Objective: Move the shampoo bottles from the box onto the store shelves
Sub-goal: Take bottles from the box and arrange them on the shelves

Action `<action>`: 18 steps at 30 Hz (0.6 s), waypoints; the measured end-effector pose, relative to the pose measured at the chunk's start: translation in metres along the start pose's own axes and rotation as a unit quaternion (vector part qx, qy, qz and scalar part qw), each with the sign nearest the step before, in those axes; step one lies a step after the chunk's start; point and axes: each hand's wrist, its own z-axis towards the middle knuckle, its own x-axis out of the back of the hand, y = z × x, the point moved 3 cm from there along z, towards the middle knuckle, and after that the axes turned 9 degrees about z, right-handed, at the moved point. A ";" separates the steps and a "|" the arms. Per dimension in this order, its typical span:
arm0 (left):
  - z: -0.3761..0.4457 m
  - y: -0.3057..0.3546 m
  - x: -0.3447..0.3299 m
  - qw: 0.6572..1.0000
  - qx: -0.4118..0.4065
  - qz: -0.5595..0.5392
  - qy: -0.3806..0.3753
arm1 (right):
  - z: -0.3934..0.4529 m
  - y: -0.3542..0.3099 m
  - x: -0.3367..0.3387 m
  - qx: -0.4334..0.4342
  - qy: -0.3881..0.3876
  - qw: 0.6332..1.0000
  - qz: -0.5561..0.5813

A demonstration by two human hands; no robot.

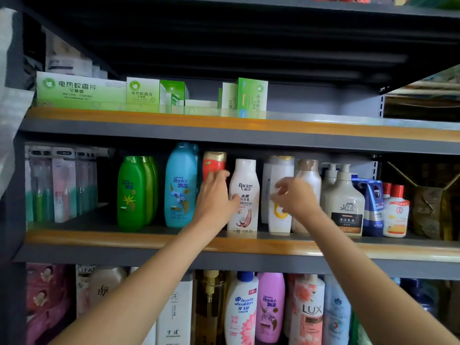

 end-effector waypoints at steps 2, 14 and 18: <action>-0.004 0.013 0.005 0.996 -0.060 0.012 0.063 | 0.007 0.002 0.020 0.040 0.078 0.996 -0.029; -0.006 0.052 -0.030 0.982 -0.188 0.018 -0.015 | 0.039 -0.011 0.015 0.056 0.058 0.989 -0.127; -0.007 0.046 -0.026 0.980 -0.196 0.032 -0.003 | 0.039 -0.011 0.004 0.015 0.083 0.995 -0.058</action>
